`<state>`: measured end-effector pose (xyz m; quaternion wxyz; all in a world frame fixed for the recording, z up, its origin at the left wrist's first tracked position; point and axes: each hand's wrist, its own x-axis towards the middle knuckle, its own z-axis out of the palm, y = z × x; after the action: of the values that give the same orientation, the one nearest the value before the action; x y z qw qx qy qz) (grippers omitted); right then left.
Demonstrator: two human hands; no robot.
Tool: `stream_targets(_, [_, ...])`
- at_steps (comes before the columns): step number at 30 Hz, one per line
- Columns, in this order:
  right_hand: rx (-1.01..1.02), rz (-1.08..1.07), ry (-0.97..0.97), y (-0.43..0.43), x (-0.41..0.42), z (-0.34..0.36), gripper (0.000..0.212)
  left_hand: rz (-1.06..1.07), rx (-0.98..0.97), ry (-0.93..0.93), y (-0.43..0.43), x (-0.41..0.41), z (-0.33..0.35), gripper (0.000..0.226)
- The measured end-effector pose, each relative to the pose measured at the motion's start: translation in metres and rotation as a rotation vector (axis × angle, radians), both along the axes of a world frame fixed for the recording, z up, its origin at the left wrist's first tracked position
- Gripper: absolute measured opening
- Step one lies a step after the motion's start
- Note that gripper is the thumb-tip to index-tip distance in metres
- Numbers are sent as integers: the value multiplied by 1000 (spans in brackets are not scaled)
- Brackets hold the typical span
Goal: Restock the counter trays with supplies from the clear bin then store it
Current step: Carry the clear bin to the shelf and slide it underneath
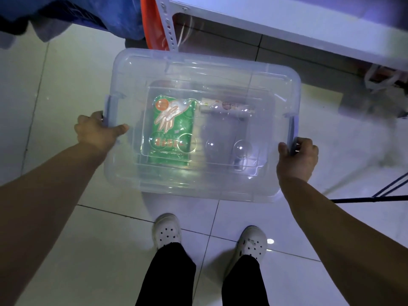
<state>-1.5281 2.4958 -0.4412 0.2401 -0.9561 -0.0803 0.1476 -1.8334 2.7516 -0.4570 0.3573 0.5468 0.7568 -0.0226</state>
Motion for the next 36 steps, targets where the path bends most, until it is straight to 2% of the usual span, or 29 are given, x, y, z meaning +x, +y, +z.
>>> stream_targets(2, [-2, -13, 9, 3, 0, 1, 28, -48, 58, 104, -9, 13, 11, 59])
stream_targets(4, [8, -36, 30, 6, 1, 2, 28, -82, 120, 109, -15, 23, 16, 47])
stream_targets(7, [39, -61, 66, 6, 2, 1, 29, -27, 220, -70, -22, 20, 10, 26])
stream_targets(9, [80, -79, 137, 5, 3, -2, 23, 62, 213, -168, -28, 21, 7, 17])
stream_targets(11, [101, -116, 269, 4, 5, -3, 21, 65, 165, -154, -34, 23, 6, 26])
stream_targets(14, [9, -116, 422, 2, 15, 4, 19, 45, 47, -27, -35, 25, 14, 39])
stream_targets(18, [-38, -91, 489, -7, 23, 41, 28, 60, -33, 39, -41, 26, 44, 44])
stream_targets(22, [-52, -130, 552, -33, 25, 100, 18, 38, -59, 49, -60, 25, 90, 40])
stream_targets(28, [12, -273, 599, -65, 28, 200, 43, -57, -4, -64, -63, 45, 170, 28])
stream_targets(36, [247, -465, 566, -91, 36, 295, 31, -324, 183, -151, -29, 127, 279, 31])
